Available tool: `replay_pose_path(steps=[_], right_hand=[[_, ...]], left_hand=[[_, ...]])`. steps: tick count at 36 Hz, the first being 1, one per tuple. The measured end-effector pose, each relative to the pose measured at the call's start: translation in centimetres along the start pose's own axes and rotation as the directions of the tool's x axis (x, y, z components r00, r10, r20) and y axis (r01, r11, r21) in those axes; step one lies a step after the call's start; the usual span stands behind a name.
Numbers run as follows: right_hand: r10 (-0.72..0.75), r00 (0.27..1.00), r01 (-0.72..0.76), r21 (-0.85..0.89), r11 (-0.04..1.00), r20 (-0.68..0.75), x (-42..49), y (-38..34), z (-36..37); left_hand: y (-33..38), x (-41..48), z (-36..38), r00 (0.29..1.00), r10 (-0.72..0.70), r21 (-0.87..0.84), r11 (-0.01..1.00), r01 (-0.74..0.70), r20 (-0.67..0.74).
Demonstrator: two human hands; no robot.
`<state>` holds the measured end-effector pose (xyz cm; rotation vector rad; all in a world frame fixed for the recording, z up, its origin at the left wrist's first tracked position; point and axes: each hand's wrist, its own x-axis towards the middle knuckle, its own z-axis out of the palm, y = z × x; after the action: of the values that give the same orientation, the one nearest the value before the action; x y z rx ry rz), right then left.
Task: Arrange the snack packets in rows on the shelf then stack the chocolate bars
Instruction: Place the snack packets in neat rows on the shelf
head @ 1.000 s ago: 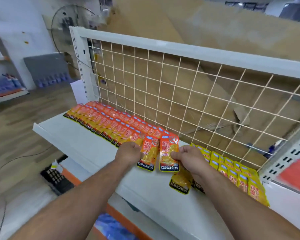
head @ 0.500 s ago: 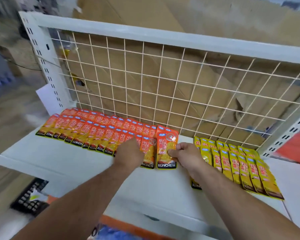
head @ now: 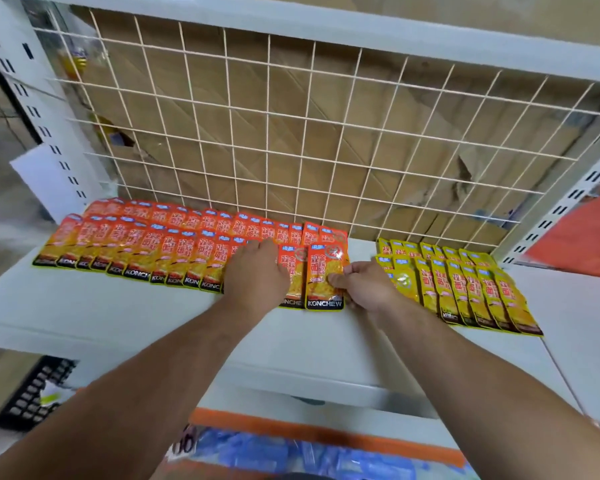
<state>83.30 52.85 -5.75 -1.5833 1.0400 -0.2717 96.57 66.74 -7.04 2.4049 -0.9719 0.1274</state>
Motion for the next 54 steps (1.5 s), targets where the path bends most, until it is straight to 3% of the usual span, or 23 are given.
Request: replay_pose_path(steps=[10,24,32,36,38,42,44,47,54], right_hand=[[0.001,1.000,-0.006,-0.210,0.978,-0.025,1.1,-0.8,1.7],[-0.103,0.989,0.016,-0.610,0.792,-0.107,1.4,-1.3,3.4],[-0.170,0.972,0.002,-0.714,0.700,-0.164,1.0,-1.0,3.4],[-0.252,0.956,0.071,-0.719,0.692,-0.148,0.2,-0.6,3.2],[-0.348,0.929,0.137,-0.751,0.646,-0.130,-0.5,-0.3,2.7],[-0.514,0.857,0.234,-0.881,0.412,-0.013,-1.3,0.6,0.6],[-0.483,0.876,0.211,-0.914,0.347,0.019,-1.8,0.7,-0.6],[-0.427,0.904,0.159,-0.931,0.328,0.004,-2.7,1.3,-3.0],[-0.329,0.936,0.018,-0.914,0.406,-0.127,-5.7,3.4,-9.6]], left_hand=[[-1.3,0.6,-0.4,0.996,0.079,0.057,0.995,-0.081,0.031],[-1.2,0.9,-0.6,0.989,0.096,0.079,0.991,-0.105,0.110],[-1.2,0.6,-0.1,0.980,0.137,0.103,0.983,-0.153,0.146],[-0.3,0.5,0.0,0.966,0.171,0.086,0.978,-0.191,0.195],[0.5,0.6,0.2,0.957,0.194,0.087,0.972,-0.217,0.217],[2.5,0.6,0.7,0.926,0.251,0.086,0.955,-0.285,0.282],[3.3,0.7,1.1,0.911,0.273,0.095,0.944,-0.315,0.310],[5.0,0.8,2.2,0.885,0.314,0.090,0.927,-0.364,0.344],[11.3,-1.1,4.2,0.823,0.421,0.054,0.879,-0.474,0.382]])
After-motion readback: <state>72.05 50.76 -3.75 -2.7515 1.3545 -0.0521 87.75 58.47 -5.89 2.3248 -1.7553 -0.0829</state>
